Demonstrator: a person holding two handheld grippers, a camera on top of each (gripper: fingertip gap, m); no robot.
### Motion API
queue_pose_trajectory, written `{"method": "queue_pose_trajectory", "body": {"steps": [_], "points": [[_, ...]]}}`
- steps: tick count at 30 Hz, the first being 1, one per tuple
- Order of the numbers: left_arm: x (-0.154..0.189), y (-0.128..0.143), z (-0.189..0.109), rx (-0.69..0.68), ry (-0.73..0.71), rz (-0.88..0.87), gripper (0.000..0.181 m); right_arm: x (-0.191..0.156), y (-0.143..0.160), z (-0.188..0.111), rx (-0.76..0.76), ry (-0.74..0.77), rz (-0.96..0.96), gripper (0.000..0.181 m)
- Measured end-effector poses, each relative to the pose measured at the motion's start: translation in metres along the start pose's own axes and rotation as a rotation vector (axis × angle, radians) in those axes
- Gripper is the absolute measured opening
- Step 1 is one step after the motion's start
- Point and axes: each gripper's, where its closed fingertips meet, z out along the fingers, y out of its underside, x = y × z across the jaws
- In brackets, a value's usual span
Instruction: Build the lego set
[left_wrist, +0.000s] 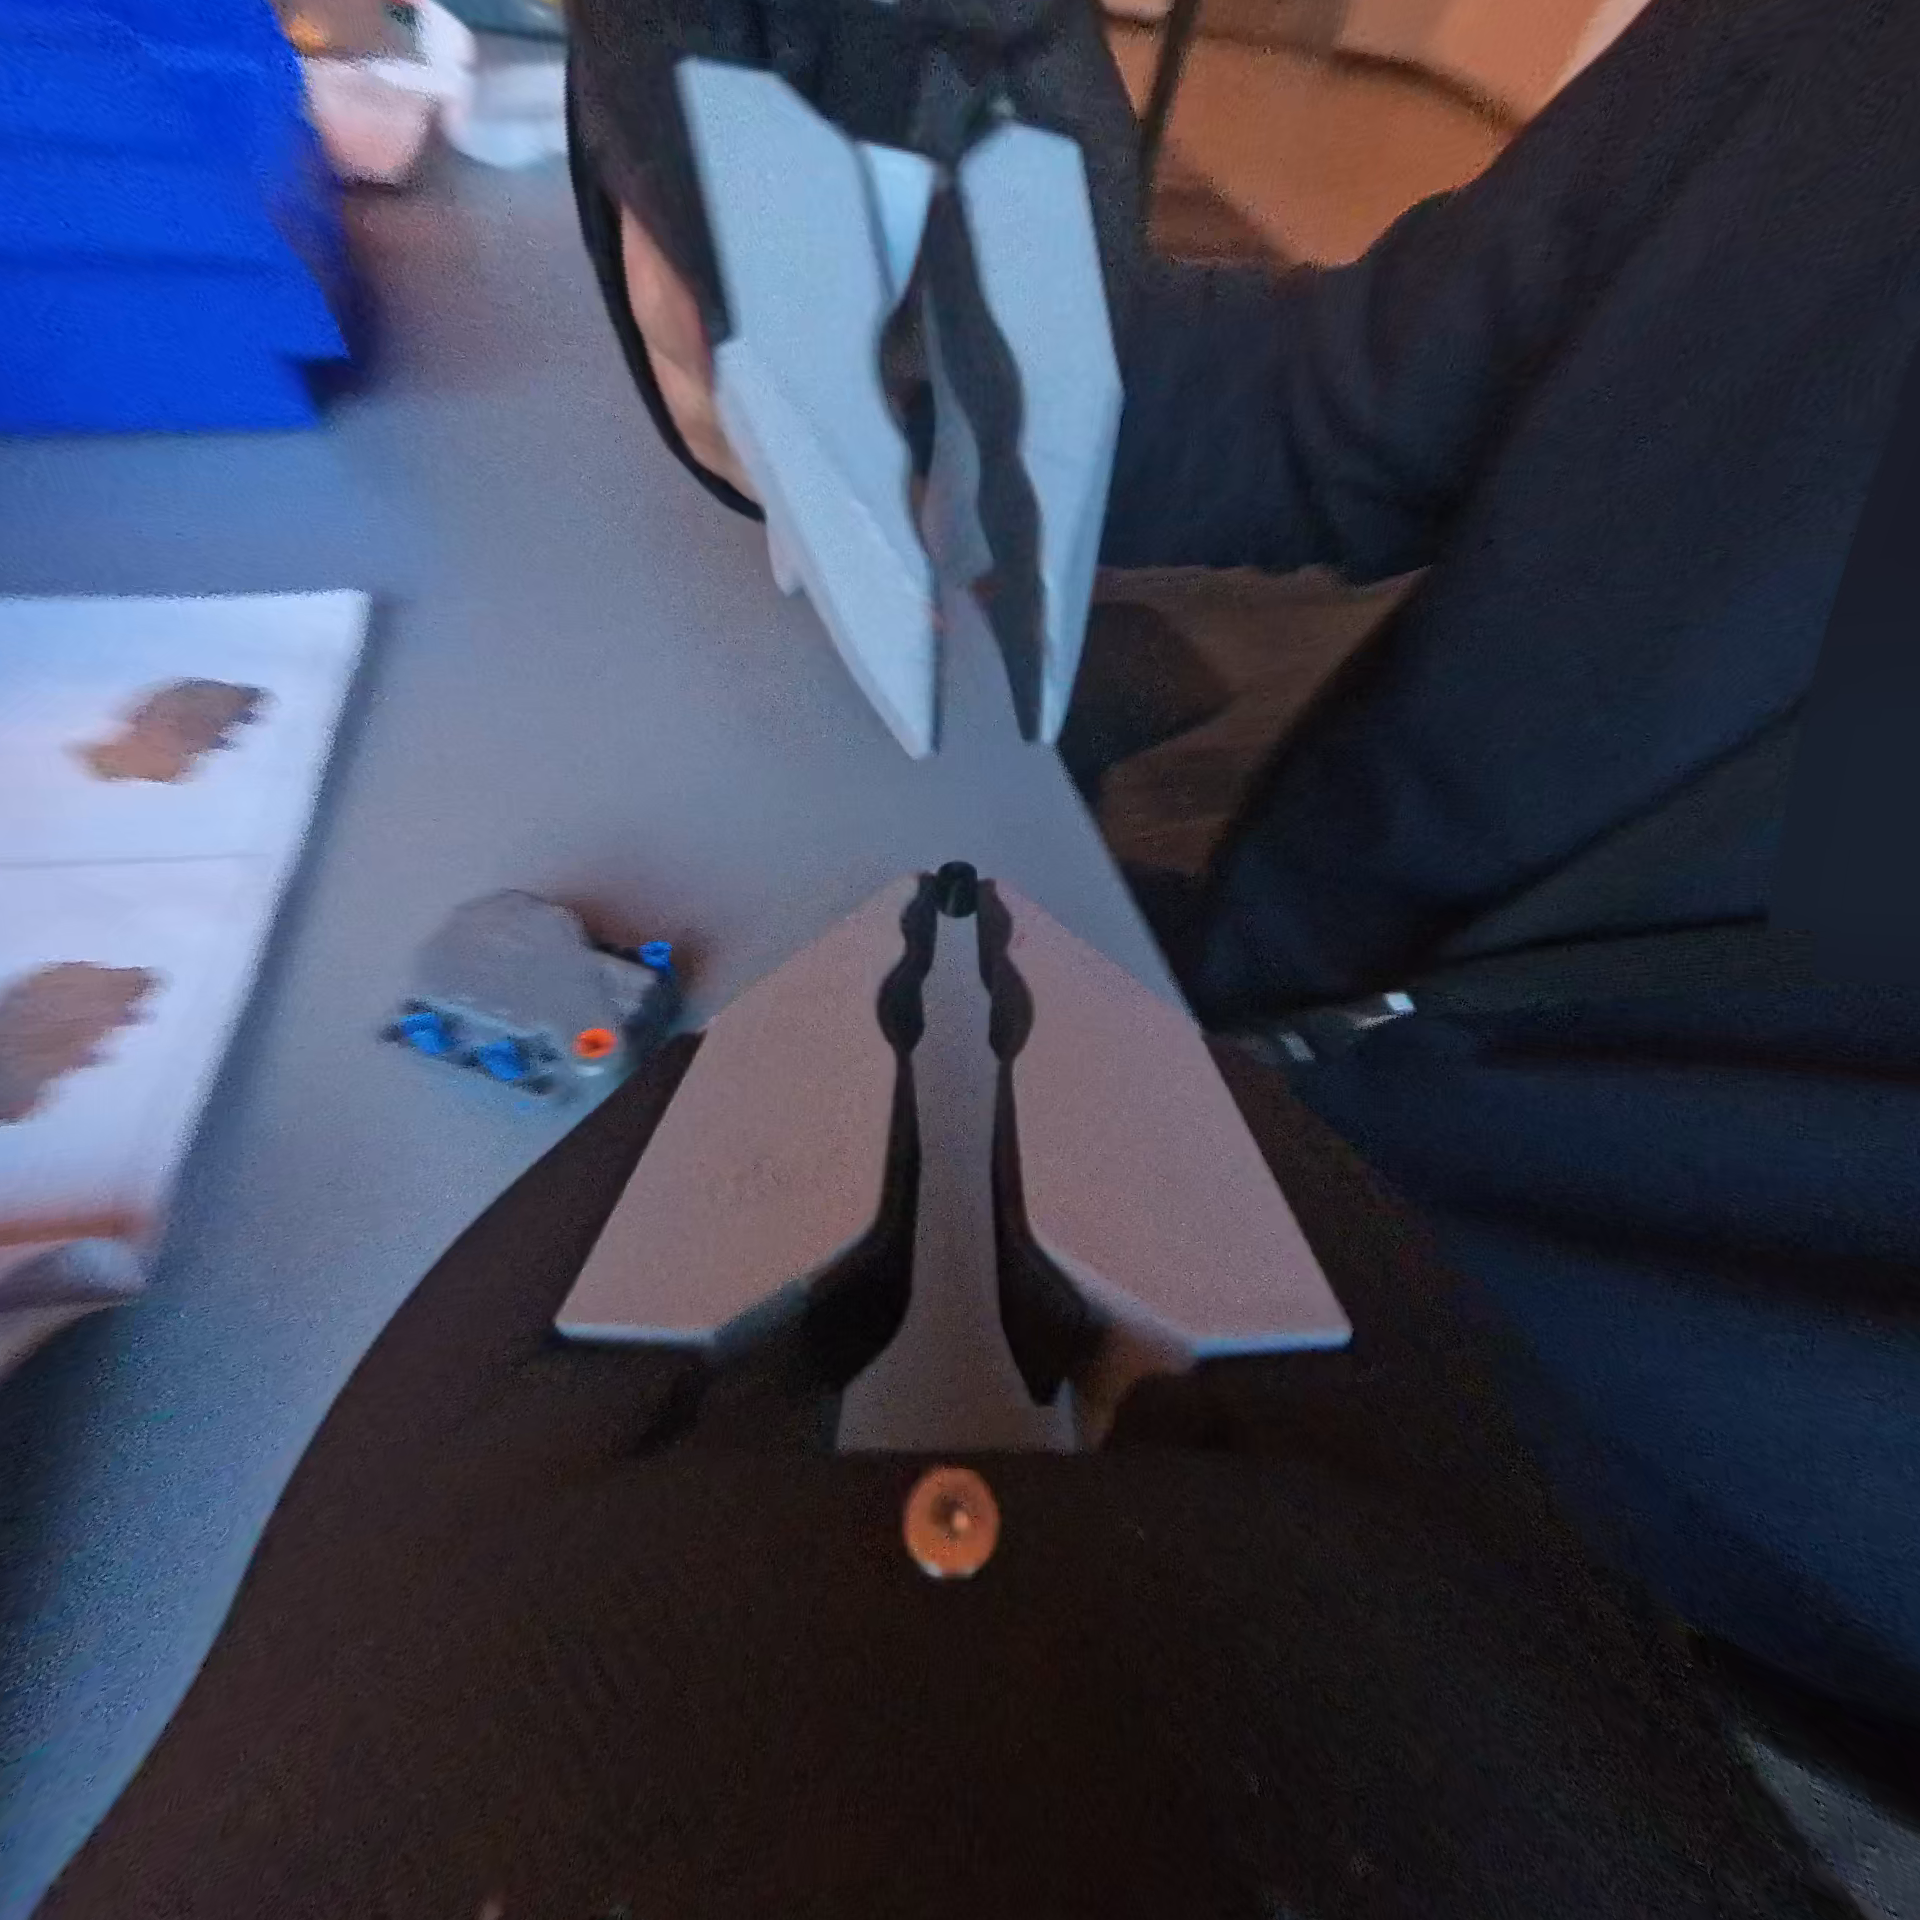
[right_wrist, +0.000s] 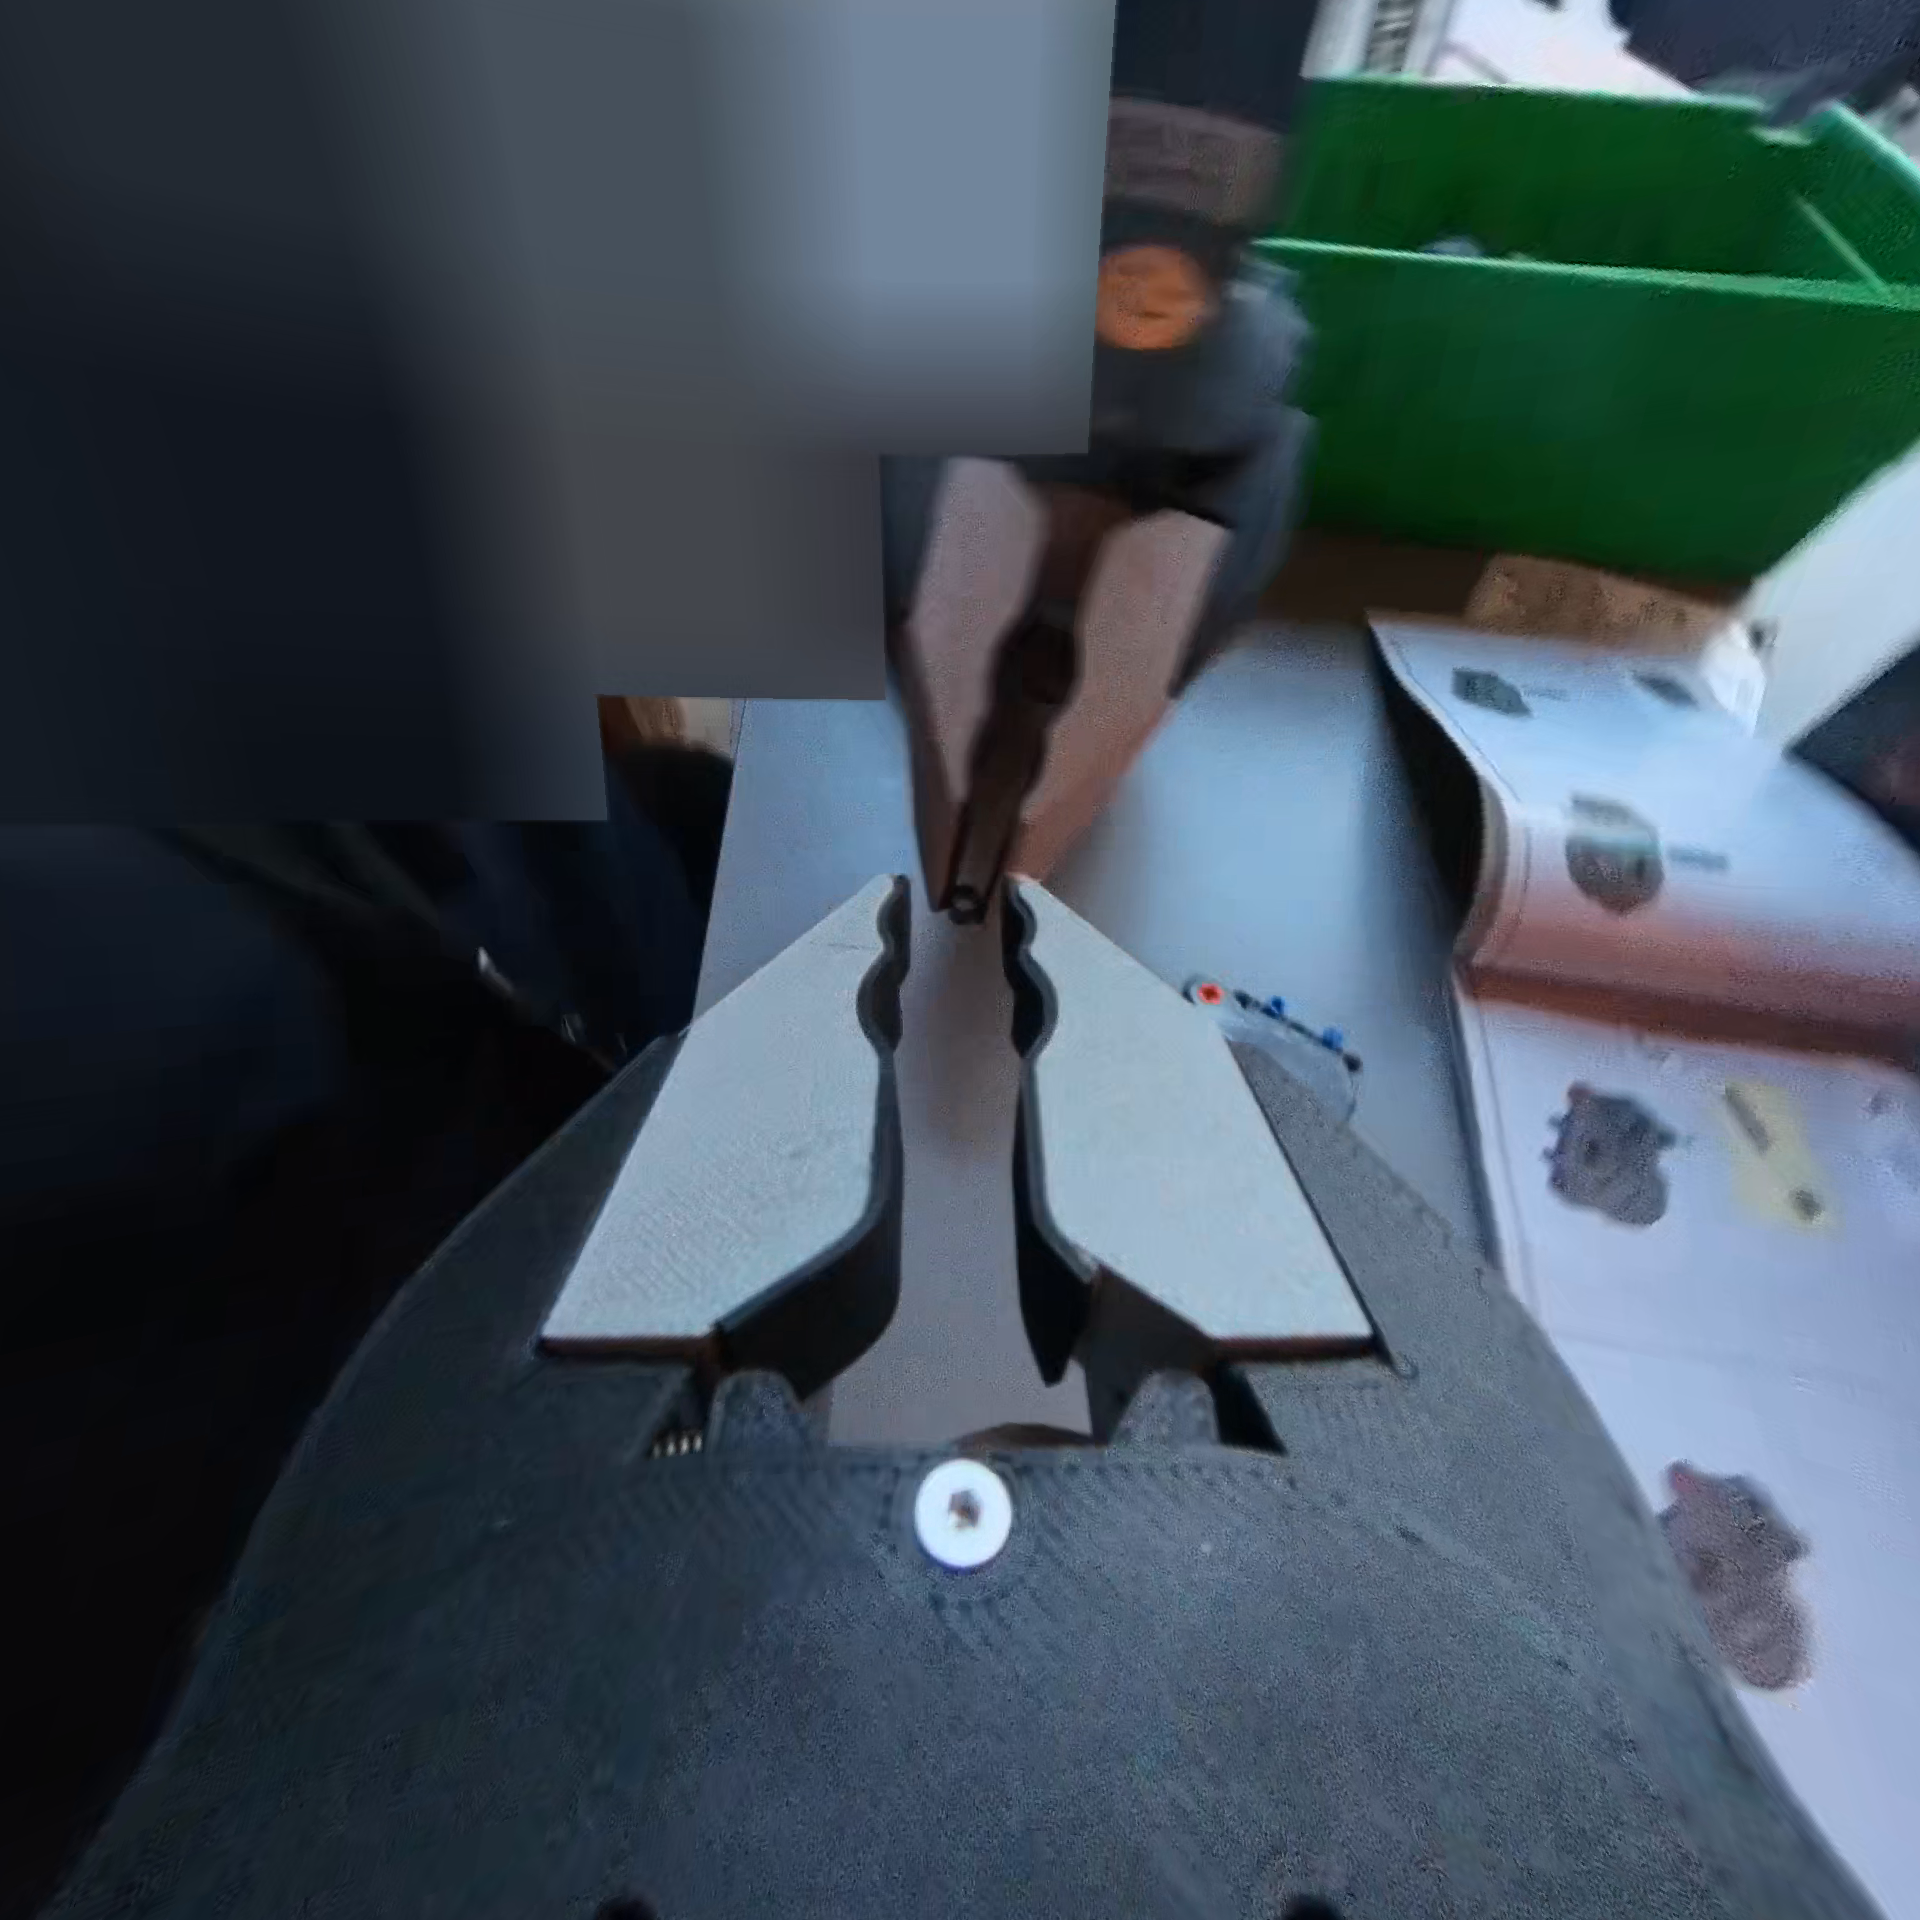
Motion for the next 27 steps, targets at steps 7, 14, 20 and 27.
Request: {"method": "queue_pose_trajectory", "body": {"steps": [7,14,20,27], "points": [[0.024,0.016,0.001,-0.081,0.223,-0.140,0.005,-0.025,0.016,0.029,-0.264,0.006,-0.353,0.008],[0.033,0.021,0.004,-0.104,0.286,-0.164,0.004,-0.030,0.018,0.037,-0.271,-0.002,-0.391,0.006],[0.033,0.020,0.003,-0.091,0.305,-0.193,0.004,-0.033,0.019,0.038,-0.263,0.002,-0.416,0.006],[0.017,0.016,0.002,-0.051,0.238,-0.226,0.004,-0.024,0.018,0.036,-0.257,0.098,-0.461,0.002]]}}
